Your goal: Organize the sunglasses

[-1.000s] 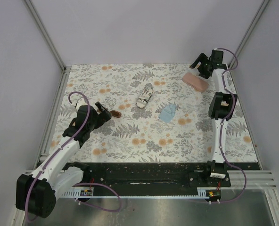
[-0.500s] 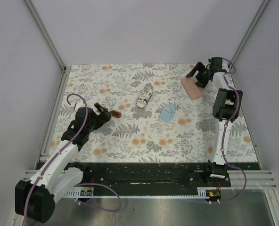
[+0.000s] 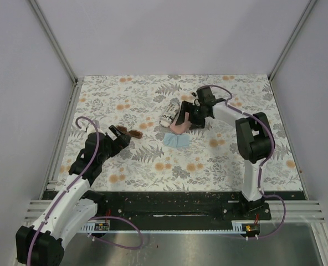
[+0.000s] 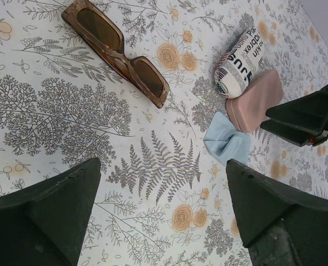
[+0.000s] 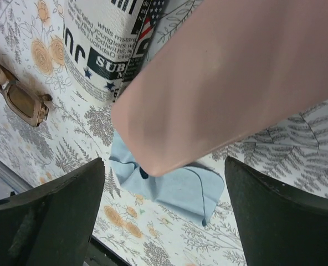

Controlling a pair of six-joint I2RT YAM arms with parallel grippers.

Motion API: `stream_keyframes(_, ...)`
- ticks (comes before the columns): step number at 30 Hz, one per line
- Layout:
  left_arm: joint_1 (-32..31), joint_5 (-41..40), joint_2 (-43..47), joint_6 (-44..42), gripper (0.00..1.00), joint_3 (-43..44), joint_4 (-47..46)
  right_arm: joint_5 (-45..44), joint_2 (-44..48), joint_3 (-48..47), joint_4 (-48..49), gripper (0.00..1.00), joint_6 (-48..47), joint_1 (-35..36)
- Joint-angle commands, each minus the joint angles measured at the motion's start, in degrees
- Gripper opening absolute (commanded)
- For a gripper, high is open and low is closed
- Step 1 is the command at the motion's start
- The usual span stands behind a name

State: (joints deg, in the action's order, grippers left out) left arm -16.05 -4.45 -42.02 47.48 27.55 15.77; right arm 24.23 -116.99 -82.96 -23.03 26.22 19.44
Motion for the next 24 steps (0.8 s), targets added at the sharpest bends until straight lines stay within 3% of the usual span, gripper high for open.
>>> stream_keyframes(1,0.0,1.8,1.1,0.2,0.99,-0.5,-1.4,-10.6,6.3,-0.6,-1.7,0.99,1.4,-1.7)
stream_keyframes(13,0.1,4.2,-2.0,-0.2,0.99,-0.3,-3.9,-33.4,5.4,-9.9,-13.0,0.99,22.5,-1.4)
stream_keyframes(24,-0.4,5.7,-4.8,-1.3,0.99,1.0,-4.3,-38.5,-8.2,-29.9,-29.2,0.99,28.6,1.3)
